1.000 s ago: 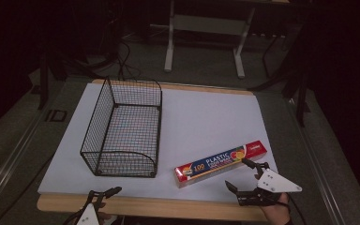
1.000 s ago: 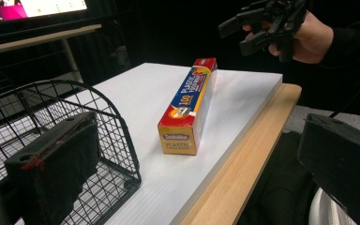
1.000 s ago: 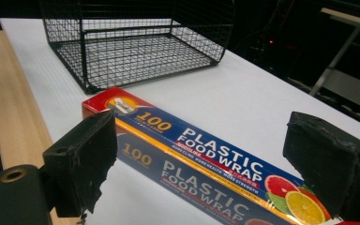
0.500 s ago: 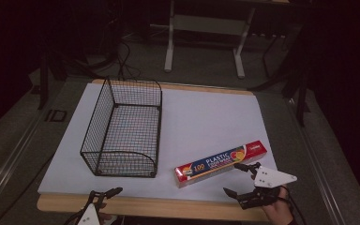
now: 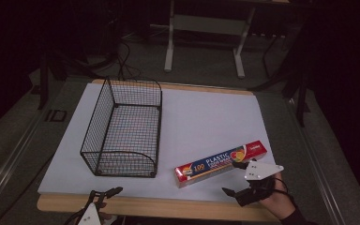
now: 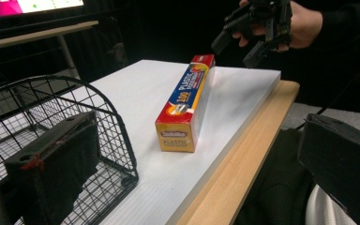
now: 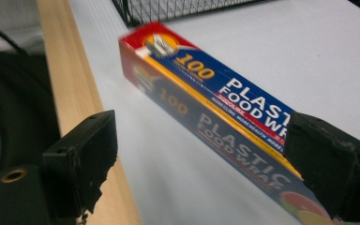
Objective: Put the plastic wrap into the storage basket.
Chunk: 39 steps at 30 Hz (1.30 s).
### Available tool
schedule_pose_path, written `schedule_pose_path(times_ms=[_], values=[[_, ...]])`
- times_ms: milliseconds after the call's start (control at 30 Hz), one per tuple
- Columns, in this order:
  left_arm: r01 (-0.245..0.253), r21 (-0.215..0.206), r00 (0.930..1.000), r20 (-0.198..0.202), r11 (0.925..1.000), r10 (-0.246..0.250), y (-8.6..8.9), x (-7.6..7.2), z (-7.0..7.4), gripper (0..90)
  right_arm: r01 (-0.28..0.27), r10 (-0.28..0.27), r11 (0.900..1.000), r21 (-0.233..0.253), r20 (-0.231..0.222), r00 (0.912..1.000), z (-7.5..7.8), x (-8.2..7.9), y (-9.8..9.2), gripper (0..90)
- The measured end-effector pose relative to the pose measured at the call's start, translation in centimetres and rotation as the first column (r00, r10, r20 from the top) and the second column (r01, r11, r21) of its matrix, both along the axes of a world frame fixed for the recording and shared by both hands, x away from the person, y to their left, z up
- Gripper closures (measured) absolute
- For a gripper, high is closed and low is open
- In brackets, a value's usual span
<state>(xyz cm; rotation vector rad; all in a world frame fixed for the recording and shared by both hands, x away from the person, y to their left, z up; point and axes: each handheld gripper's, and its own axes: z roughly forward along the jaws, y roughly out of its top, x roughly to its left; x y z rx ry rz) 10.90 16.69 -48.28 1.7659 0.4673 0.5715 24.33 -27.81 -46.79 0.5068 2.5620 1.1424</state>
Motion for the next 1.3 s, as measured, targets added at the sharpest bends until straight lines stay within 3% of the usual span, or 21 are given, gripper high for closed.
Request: schedule_pose_path(times_ms=[67,167,200,267,367,433,533,600,833,867,933,967,1067,1200,1300], values=[[0.000,-0.004,1.0000,-0.002,1.0000,0.000,0.0,0.0,0.0,0.1,-0.010,0.009,0.999,-0.035,-0.024,0.9997,0.1,0.3,0.5,9.6],[-0.002,-0.010,1.0000,-0.003,0.9999,0.002,0.1,0.0,0.0,0.1,-0.022,0.020,0.995,-0.102,-0.017,0.9997,0.2,0.7,1.1,9.6],[-0.002,-0.010,1.0000,-0.003,0.9999,0.002,0.1,0.0,0.0,0.1,-0.022,0.020,0.995,-0.102,-0.017,0.9997,0.2,0.7,1.1,9.6],[-0.001,-0.013,1.0000,-0.006,0.9999,0.001,0.1,0.0,0.0,0.1,-0.022,0.026,0.983,-0.182,0.018,0.9995,0.4,1.3,1.5,9.6],[0.000,-0.012,1.0000,-0.006,0.9999,0.000,0.1,0.0,0.0,0.1,-0.030,0.033,0.975,-0.220,0.012,0.9994,0.6,2.0,1.6,9.7],[-0.001,-0.013,1.0000,-0.008,0.9999,0.001,0.1,0.1,0.0,0.1,-0.045,0.046,0.959,-0.280,-0.004,0.9989,0.7,2.7,2.0,10.0],[-0.001,-0.014,1.0000,-0.009,0.9999,0.001,0.1,0.1,0.0,0.1,-0.071,0.065,0.941,-0.330,-0.028,0.9975,1.0,3.5,2.4,12.9],[0.000,-0.015,0.9999,-0.011,0.9999,-0.001,0.1,0.1,0.0,0.1,-0.096,0.084,0.924,-0.370,-0.049,0.9952,1.1,4.1,2.7,13.1],[0.001,-0.016,0.9999,-0.015,0.9999,-0.001,0.1,0.1,0.0,0.1,-0.148,0.145,0.865,-0.479,-0.043,0.9884,1.3,5.8,3.9,14.6],[0.001,-0.016,0.9999,-0.016,0.9999,-0.001,0.1,0.1,0.0,0.1,-0.166,0.155,0.853,-0.495,-0.064,0.9858,1.3,6.1,4.2,15.1],[0.001,-0.014,0.9999,-0.017,0.9999,-0.002,0.1,0.1,0.0,0.1,-0.176,0.167,0.827,-0.533,-0.065,0.9838,1.1,6.4,4.6,15.1],[0.003,-0.013,0.9999,-0.017,0.9999,-0.003,0.1,0.1,0.0,0.1,-0.195,0.187,0.809,-0.555,-0.072,0.9798,1.0,6.6,4.8,15.1],[0.004,-0.011,0.9998,-0.017,0.9999,-0.004,0.1,0.1,0.0,0.1,-0.208,0.196,0.784,-0.585,-0.086,0.9769,0.7,7.2,5.6,15.1],[0.005,-0.013,0.9998,-0.017,0.9999,-0.005,0.1,0.1,0.0,0.1,-0.210,0.212,0.740,-0.639,-0.075,0.9745,0.2,7.8,6.3,15.1],[0.007,-0.012,0.9998,-0.018,0.9999,-0.007,0.1,0.1,0.0,0.1,-0.229,0.223,0.714,-0.661,-0.094,0.9702,0.0,8.2,6.7,15.1]])
